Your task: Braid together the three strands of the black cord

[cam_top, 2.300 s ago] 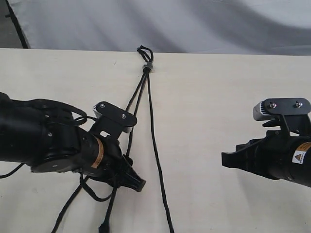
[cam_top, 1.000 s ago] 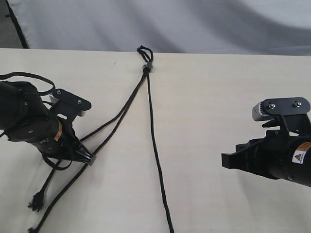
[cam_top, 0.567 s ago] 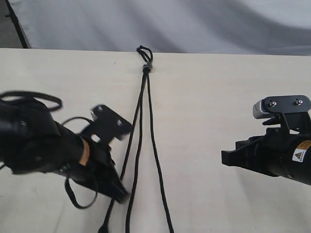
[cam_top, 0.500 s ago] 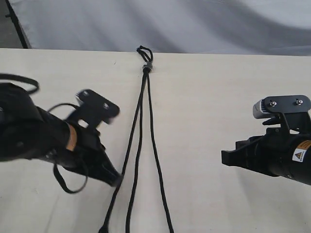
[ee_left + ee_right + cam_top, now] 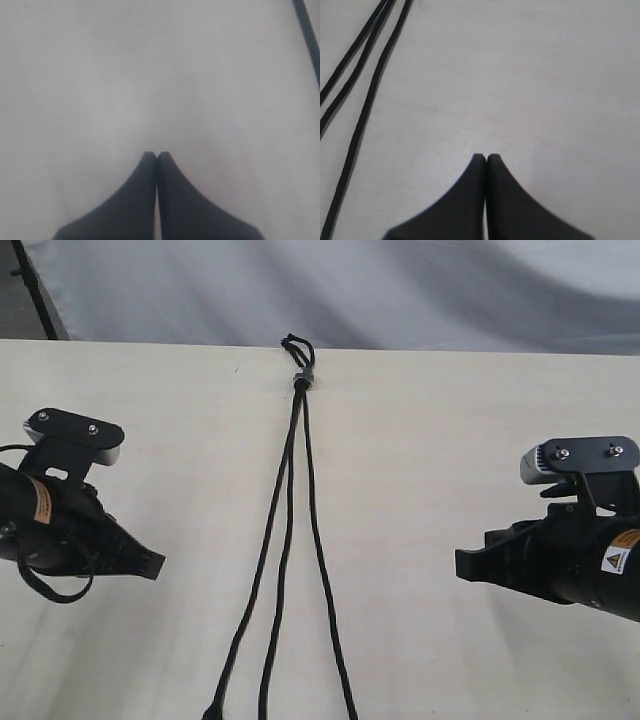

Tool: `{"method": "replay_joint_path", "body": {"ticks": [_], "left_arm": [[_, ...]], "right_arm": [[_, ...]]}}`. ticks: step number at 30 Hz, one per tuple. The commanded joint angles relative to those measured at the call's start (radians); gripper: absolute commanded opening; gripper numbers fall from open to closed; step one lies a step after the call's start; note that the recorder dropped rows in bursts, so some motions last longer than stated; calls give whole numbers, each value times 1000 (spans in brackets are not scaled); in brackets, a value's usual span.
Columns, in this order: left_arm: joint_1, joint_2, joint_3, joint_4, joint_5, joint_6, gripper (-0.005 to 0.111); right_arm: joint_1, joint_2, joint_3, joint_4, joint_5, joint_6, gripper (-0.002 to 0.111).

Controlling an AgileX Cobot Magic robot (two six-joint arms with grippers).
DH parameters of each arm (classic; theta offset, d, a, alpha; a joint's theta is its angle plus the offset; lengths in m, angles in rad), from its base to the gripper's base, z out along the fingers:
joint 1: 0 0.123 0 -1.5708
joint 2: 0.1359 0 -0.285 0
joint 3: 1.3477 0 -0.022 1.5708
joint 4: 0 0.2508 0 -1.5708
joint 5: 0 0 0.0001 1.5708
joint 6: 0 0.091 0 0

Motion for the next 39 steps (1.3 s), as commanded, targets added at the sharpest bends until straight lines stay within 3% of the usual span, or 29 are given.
{"method": "replay_joint_path", "body": {"ticks": [1, 7, 9, 13, 16, 26, 39], "left_arm": [[3, 2, 25, -15, -12, -7, 0], [3, 2, 32, -15, -16, -21, 0], [3, 2, 34, -15, -16, -21, 0], [3, 2, 67, -15, -31, -21, 0], [3, 2, 104, -15, -62, -28, 0], [3, 2, 136, -15, -126, -49, 0], [3, 2, 136, -15, -134, -49, 0]], "right_arm": [[62, 1, -50, -11, 64, 18, 0], [294, 63, -261, -4, 284, 26, 2], [375, 114, -331, -4, 324, 42, 11], [483, 227, -444, -4, 394, 69, 43], [534, 329, -515, -4, 427, 128, 52], [559, 584, -719, -15, 577, 136, 52], [499, 680, -735, -36, 621, 168, 49]]}}
